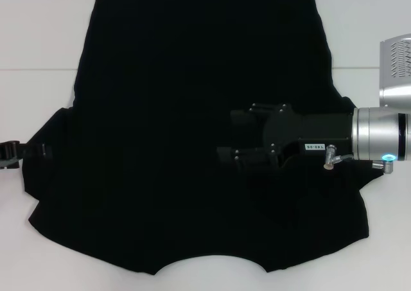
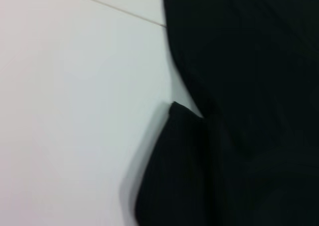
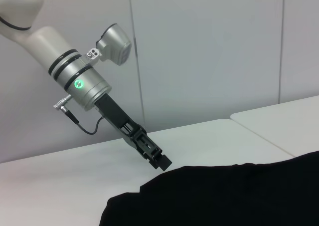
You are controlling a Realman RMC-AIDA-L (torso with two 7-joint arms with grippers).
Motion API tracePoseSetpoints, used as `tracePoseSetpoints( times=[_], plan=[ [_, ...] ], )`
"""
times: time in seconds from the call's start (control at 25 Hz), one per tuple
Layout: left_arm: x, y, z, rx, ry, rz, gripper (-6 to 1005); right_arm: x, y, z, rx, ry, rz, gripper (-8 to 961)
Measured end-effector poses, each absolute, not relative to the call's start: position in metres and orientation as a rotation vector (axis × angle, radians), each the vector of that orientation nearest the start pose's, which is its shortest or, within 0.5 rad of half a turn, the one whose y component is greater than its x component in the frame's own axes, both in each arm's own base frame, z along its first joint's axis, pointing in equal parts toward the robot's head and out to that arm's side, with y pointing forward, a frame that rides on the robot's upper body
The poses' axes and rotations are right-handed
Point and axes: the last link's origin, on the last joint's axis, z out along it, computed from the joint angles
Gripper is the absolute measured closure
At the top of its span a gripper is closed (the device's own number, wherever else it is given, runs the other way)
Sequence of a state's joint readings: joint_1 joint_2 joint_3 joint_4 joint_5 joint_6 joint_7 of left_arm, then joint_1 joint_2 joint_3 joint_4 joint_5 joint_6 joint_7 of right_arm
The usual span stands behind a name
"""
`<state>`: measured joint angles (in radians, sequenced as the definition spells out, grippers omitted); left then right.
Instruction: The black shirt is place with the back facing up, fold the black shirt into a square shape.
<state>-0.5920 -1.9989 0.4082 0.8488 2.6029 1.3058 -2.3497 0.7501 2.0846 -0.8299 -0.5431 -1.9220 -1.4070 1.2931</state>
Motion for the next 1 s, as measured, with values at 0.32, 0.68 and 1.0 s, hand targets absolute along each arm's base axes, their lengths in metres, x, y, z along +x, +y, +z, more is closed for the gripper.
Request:
tracePoseSetpoints(
  times=[0.32, 0.68, 1.0],
  plan=[
    [-0.352, 0.363, 0.091, -1.889, -1.651, -0.220, 94, 0.191, 0.378, -0.035, -2.825, 0.322, 0.675, 68],
    [-0.355, 0.360, 0.087, -1.881, -1.663, -0.211, 96, 0.191, 0.378, -0.035, -2.825, 0.321, 0.674, 68],
    [-0.360, 0.358, 0.081, -1.874, -1.674, -0.206, 100, 0.191, 0.378, -0.035, -2.825, 0.319, 0.675, 69]
  ],
)
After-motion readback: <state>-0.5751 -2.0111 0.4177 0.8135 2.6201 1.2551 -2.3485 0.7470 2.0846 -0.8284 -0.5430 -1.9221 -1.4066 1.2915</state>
